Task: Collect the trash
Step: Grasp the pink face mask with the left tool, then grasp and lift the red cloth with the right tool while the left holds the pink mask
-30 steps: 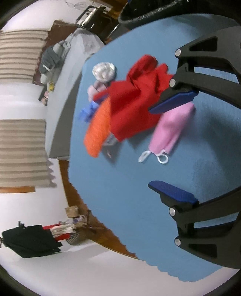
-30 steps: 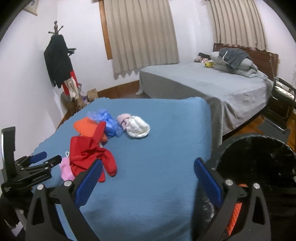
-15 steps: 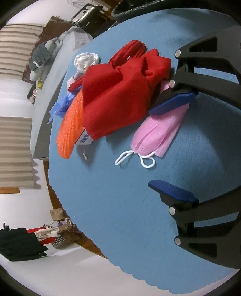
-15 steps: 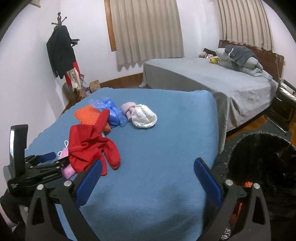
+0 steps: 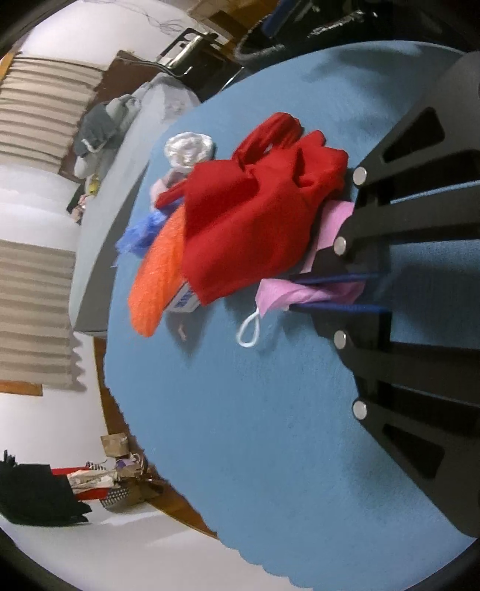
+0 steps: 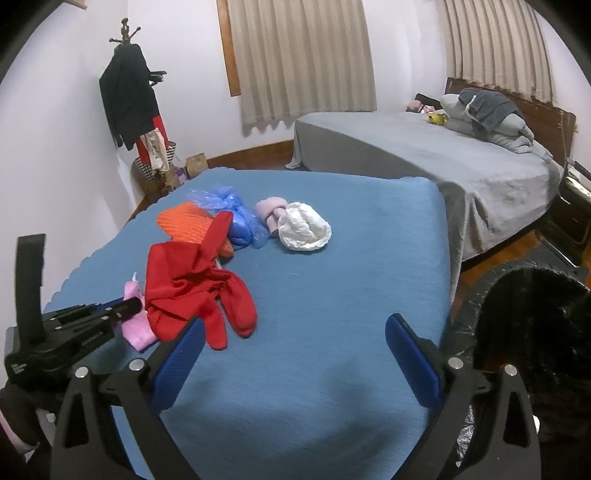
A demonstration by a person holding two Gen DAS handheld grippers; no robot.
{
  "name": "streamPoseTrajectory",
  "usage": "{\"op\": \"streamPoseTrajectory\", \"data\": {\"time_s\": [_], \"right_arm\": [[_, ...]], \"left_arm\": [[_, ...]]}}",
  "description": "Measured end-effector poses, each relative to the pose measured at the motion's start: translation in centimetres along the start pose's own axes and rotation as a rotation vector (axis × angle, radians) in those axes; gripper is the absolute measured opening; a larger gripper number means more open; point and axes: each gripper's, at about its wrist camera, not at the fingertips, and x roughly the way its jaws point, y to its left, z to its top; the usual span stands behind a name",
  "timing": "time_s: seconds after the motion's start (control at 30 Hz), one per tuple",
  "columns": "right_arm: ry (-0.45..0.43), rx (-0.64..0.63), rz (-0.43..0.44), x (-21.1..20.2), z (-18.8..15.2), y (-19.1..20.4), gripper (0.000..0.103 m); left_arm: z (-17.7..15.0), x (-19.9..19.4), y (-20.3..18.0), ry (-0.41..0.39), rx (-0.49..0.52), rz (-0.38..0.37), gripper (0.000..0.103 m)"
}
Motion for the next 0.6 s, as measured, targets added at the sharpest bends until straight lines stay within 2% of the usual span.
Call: {"op": "streamPoseTrajectory", "data": {"time_s": [0.33, 0.6], "right_arm": [[-0.024, -0.013, 0.060, 1.7, 2.4, 2.7, 0.091], [0.008, -0.040, 0.113, 5.0, 3.6, 5.8, 0.083]], "left_arm": [[2.2, -3.0, 0.7, -0.102, 0.034, 0.054, 0.006], [3.1, -3.1, 1.6, -0.117, 0.051, 0.070, 0.006]]}}
